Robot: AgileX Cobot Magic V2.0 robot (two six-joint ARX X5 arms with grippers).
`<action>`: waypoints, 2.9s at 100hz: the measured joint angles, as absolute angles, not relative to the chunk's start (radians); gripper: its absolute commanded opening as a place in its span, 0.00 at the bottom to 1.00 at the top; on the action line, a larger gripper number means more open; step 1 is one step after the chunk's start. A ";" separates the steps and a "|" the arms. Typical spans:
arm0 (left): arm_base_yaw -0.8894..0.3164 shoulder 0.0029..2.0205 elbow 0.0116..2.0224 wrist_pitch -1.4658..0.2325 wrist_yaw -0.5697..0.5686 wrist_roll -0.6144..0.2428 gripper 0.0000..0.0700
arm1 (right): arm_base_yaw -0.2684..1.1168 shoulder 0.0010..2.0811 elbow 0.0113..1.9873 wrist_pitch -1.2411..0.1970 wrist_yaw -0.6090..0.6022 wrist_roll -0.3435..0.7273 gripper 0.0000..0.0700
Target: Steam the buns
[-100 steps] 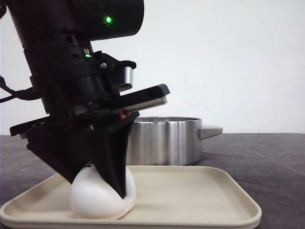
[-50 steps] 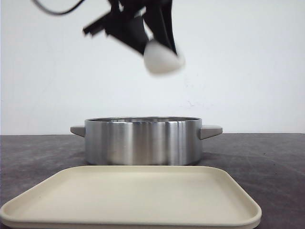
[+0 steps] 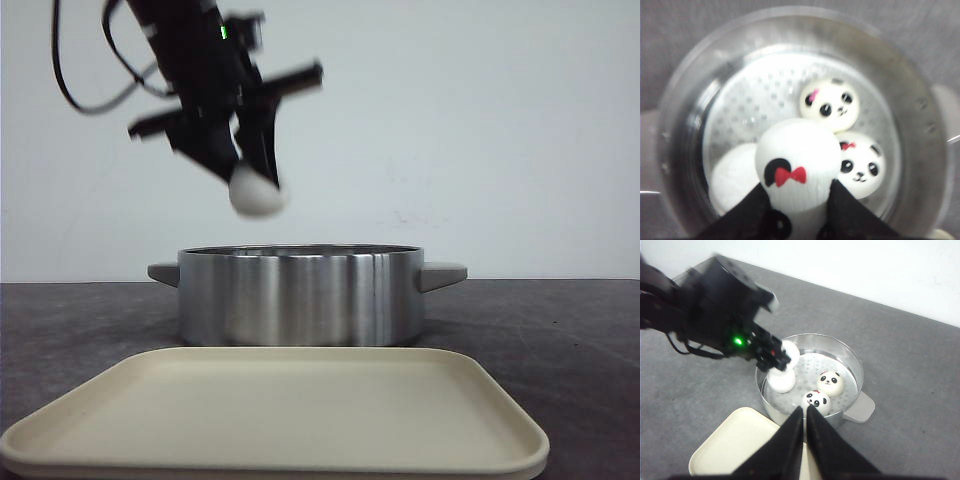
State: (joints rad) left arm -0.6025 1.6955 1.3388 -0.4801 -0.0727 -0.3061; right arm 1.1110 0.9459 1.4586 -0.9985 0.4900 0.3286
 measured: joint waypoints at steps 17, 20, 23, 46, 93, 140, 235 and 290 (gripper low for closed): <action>-0.601 1.783 1.339 -0.482 -0.072 -0.306 0.00 | 1.111 0.948 1.459 -1.000 0.501 0.329 0.00; -0.601 1.796 1.339 -0.482 -0.072 -0.306 0.01 | 1.111 0.949 1.459 -1.002 0.501 0.329 0.00; -0.600 1.808 1.339 -0.484 -0.072 -0.306 0.06 | 1.111 0.951 1.459 -1.005 0.501 0.329 0.00; -0.600 1.832 1.339 -0.484 -0.068 -0.306 0.80 | 1.111 0.960 1.459 -1.029 0.501 0.329 0.00; -0.616 1.781 1.459 -0.538 -0.080 -0.307 0.52 | 1.111 0.963 1.442 -1.030 0.595 0.329 0.00; -0.749 1.274 1.467 -0.724 -0.340 -0.316 0.19 | 1.079 0.920 1.109 -0.861 0.513 0.328 0.01; -0.960 0.421 1.172 -1.299 -0.576 -0.548 0.02 | 1.079 0.880 0.724 -0.181 0.208 0.277 0.01; -0.960 0.418 1.149 -1.321 -0.576 -0.565 0.02 | 1.079 0.880 0.724 -0.168 0.209 0.277 0.01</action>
